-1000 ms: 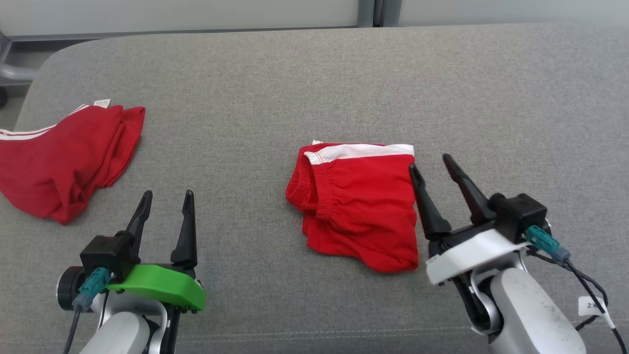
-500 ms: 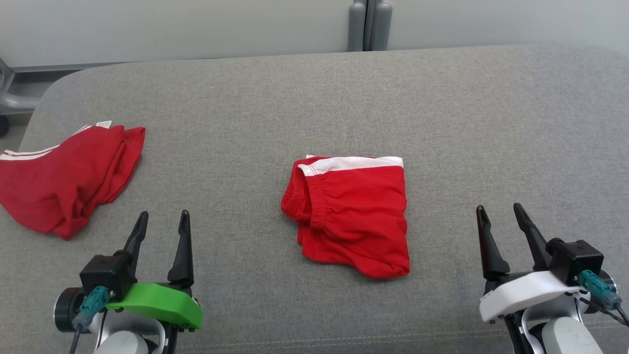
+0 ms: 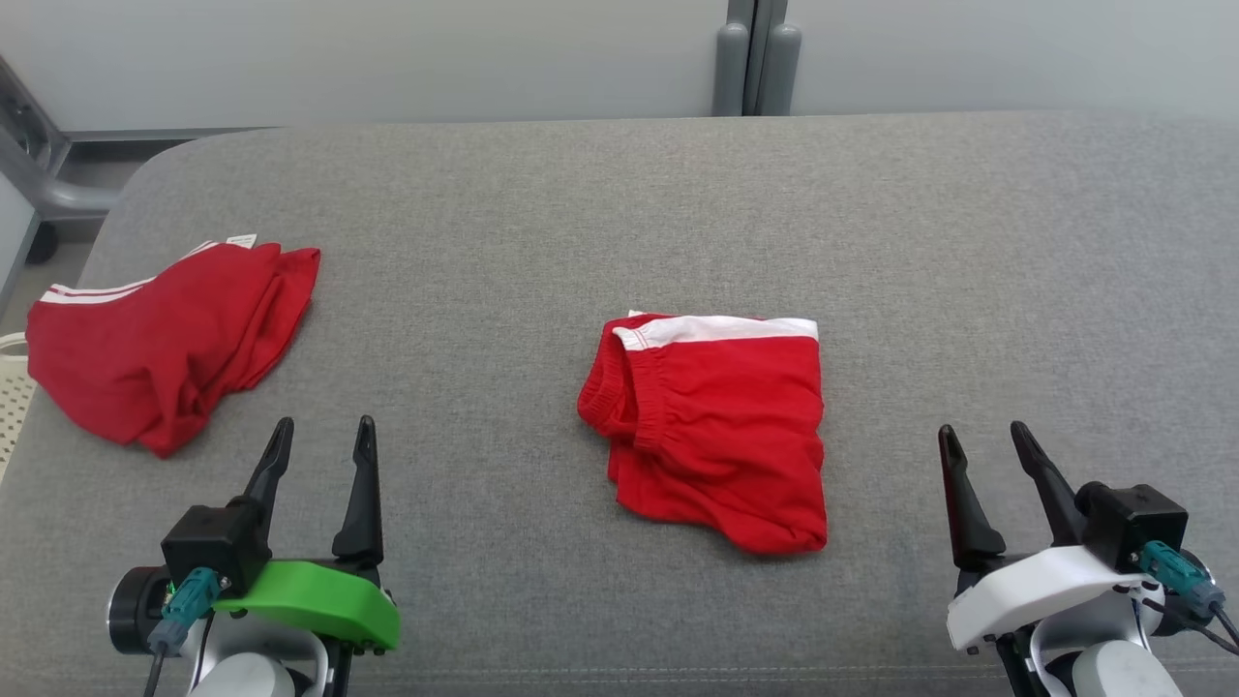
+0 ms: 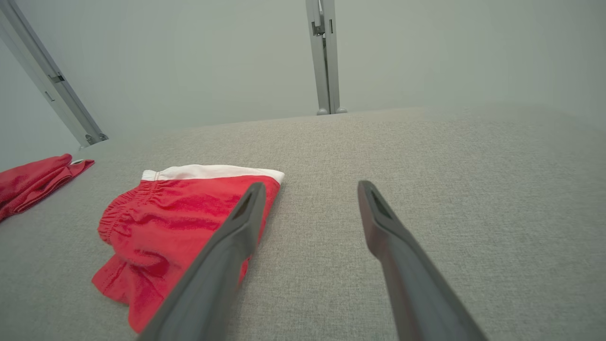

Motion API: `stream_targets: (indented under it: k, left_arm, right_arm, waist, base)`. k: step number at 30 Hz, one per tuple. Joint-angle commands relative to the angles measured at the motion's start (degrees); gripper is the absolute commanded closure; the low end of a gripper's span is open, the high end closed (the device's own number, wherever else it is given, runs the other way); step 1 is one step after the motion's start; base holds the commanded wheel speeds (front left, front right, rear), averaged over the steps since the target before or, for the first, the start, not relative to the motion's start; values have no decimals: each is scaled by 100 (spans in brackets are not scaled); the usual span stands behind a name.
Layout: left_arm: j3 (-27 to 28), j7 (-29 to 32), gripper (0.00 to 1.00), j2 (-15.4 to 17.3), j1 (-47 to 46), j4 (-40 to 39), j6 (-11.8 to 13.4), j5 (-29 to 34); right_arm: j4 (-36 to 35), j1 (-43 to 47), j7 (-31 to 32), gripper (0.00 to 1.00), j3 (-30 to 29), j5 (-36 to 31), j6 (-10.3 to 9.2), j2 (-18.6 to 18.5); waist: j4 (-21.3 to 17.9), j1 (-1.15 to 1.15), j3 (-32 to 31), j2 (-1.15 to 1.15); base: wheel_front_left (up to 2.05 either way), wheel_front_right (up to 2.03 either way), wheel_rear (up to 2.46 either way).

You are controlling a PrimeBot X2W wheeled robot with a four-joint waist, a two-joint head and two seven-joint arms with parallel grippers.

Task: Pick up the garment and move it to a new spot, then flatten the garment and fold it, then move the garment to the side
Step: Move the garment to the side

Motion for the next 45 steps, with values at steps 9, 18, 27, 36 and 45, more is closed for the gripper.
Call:
stream_targets:
  k: [9, 18, 27, 36, 45]
  left_arm:
    - [357, -52, 0, -322, -326, 147, -168, 200]
    - [937, -43, 0, -799, -274, 336, -476, 507]
    - [1313, -43, 0, -1221, -276, 523, -888, 1004]
    - [1505, -44, 0, -1516, -394, 721, -1221, 1339]
    - [1642, -44, 0, -1609, -464, 708, -1363, 1509]
  right_arm:
    - [679, -309, 271, 0, 199, 331, 0, -228]
    - [1532, -816, 157, 0, 538, 606, 0, -360]
    - [2427, -1392, 39, 0, 646, 804, -1, -426]
    - [2811, -1683, -39, 100, 932, 945, -1, -512]
    - [2339, -1392, -356, 100, 917, 380, -3, -674]
  waist:
    - [725, 0, 215, 0]
    - [1182, 0, 420, 0]
    - [1310, 0, 637, 0]
    - [1218, 0, 717, 0]
    - [567, 0, 897, 0]
  base:
    - [0, 0, 0]
    - [0, 0, 0]
    - [0, 0, 0]
    - [0, 0, 0]
    - [0, 0, 0]
